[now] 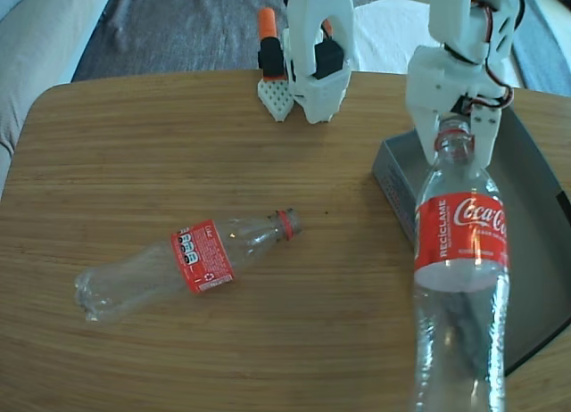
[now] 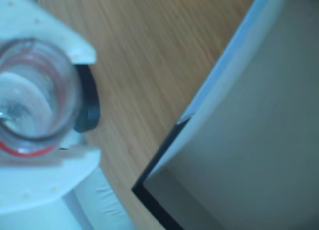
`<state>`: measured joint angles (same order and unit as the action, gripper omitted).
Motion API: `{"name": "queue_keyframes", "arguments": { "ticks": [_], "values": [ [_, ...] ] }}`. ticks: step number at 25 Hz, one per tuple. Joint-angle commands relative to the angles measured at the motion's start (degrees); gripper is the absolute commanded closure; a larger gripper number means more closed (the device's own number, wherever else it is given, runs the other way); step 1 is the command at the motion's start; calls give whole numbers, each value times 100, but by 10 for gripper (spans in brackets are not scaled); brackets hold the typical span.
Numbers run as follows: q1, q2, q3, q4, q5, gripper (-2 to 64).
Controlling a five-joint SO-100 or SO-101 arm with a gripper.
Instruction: Grasp the bottles and put them in the box.
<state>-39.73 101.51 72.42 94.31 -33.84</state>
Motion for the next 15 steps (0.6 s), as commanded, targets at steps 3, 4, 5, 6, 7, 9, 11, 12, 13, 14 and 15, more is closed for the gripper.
{"name": "queue_keyframes", "arguments": {
  "ticks": [3, 4, 5, 6, 7, 9, 11, 12, 13, 14, 15],
  "values": [
    [-1046, 932, 422, 387, -70, 614],
    [-1230, 1037, 563, 387, -70, 614],
    [-1397, 1134, 712, 387, -70, 614],
    [-1538, 1222, 861, 387, -70, 614],
    [-1670, 1310, 1011, 387, -70, 614],
    [-1960, 1450, 1292, 378, -70, 614],
    [-2259, 1521, 1521, 360, -70, 614],
    [-2364, 1538, 1608, 360, -70, 614],
    [-2426, 1529, 1688, 352, -70, 614],
    [-2470, 1512, 1749, 352, -70, 614],
    [-2505, 1477, 1802, 343, -70, 614]
  ]
}}
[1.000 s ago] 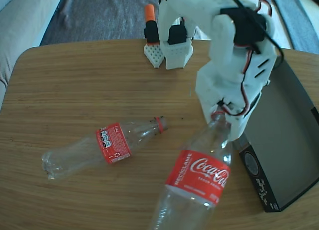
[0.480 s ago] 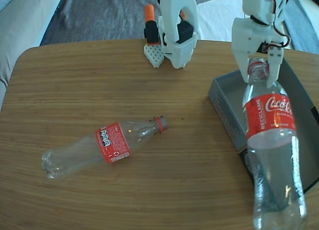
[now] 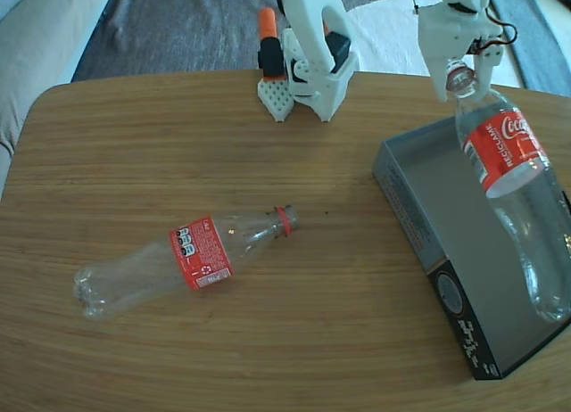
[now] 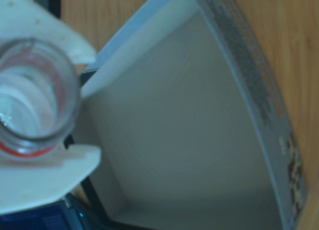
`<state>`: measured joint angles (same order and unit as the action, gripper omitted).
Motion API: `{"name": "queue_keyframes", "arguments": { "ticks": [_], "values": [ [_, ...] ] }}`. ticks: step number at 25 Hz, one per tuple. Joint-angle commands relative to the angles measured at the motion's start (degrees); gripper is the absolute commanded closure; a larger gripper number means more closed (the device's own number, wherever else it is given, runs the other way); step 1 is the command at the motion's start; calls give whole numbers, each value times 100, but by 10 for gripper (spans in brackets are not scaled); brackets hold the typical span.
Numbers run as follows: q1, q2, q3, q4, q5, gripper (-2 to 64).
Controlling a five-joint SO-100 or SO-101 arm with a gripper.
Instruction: Grasp the bottles and put them in the box.
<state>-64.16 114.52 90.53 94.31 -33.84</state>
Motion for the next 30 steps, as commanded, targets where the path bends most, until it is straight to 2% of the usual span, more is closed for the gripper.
{"name": "queue_keyframes", "arguments": {
  "ticks": [1, 6, 11, 15, 20, 25, 30],
  "values": [
    [-88, 158, 62, 255, -70, 614],
    [-97, 149, 615, -404, -70, 616],
    [-97, 105, 1134, -747, -70, 617],
    [-79, -343, 1063, -861, -79, 617],
    [-35, -782, 1046, -1310, -79, 617],
    [-9, -1169, 712, -1345, -88, 617],
    [202, -1661, 308, -1283, -554, 617]
  ]
}}
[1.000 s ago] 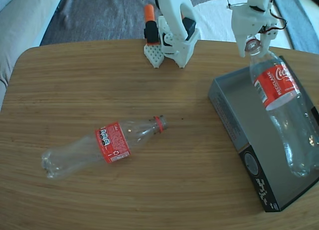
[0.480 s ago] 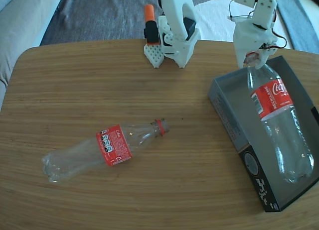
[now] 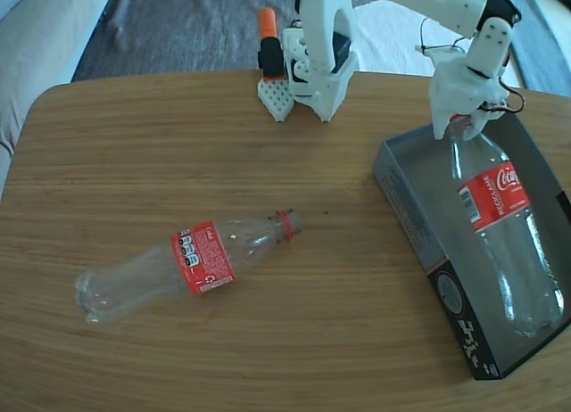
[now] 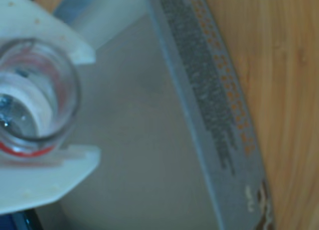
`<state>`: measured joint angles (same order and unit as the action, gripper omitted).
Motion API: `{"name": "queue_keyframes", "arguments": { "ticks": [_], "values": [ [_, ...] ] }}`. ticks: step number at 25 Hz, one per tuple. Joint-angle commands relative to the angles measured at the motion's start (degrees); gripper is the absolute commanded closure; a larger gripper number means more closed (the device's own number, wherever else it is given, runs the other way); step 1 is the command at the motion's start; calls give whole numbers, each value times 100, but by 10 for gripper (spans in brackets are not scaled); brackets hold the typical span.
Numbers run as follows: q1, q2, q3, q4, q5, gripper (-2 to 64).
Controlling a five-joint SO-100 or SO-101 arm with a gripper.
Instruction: Grasp the bottles and put them in the box.
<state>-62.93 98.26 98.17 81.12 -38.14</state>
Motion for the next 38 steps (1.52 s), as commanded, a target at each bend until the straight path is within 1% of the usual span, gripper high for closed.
{"name": "queue_keyframes", "arguments": {
  "ticks": [1, 6, 9, 17, 24, 32, 33, 34, 36, 37, 38],
  "values": [
    [149, -123, -545, 35, -141, 617],
    [448, -404, -870, 53, -316, 617],
    [606, -554, -879, 53, -422, 617],
    [817, -554, -835, -18, -413, 611],
    [861, -519, -545, -18, -413, 610],
    [870, -519, -633, 53, -413, 603],
    [879, -519, -642, 53, -396, 583],
    [888, -519, -642, 53, -360, 542],
    [1011, -510, -633, 53, -325, 415],
    [1063, -510, -633, 0, -132, 352],
    [1090, -510, -642, -35, 132, 305]
  ]
}}
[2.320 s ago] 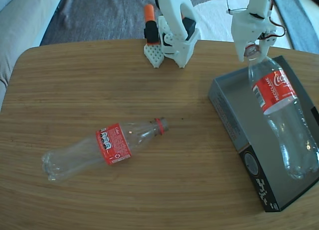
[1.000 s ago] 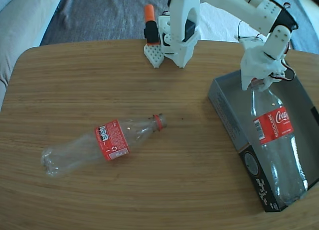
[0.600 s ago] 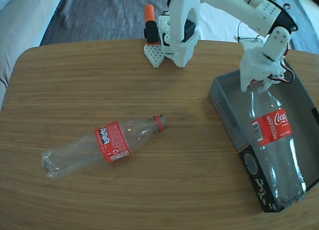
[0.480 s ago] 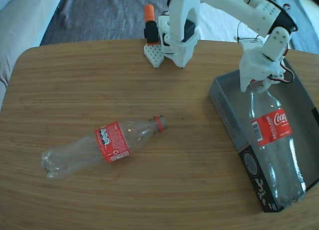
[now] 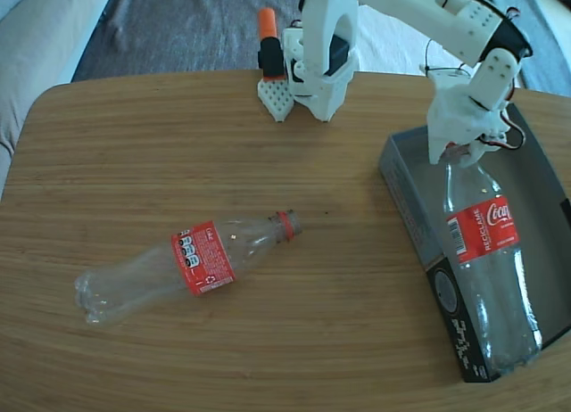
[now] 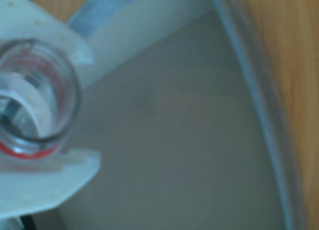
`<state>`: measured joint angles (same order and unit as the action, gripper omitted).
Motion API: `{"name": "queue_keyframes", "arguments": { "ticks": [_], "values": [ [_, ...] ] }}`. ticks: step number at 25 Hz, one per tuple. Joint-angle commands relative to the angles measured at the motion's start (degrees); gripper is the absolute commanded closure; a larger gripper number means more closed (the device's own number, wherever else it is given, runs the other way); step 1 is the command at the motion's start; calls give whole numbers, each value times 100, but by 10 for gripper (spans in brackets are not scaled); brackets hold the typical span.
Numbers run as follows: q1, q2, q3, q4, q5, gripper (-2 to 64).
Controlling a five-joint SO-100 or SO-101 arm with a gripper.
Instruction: Grasp the bottles and put them in the box.
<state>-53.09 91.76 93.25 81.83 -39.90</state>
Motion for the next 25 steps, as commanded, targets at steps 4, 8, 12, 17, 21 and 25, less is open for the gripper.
{"name": "queue_keyframes", "arguments": {
  "ticks": [4, 8, 12, 17, 21, 25],
  "values": [
    [114, 352, -88, -229, 545, 267],
    [114, 475, -53, -264, 545, 267],
    [114, 536, -53, -255, 606, 267],
    [483, 562, -211, -193, 615, 267],
    [1002, 580, -703, 18, 606, 267],
    [1740, 580, -1169, 642, 606, 267]
  ]
}}
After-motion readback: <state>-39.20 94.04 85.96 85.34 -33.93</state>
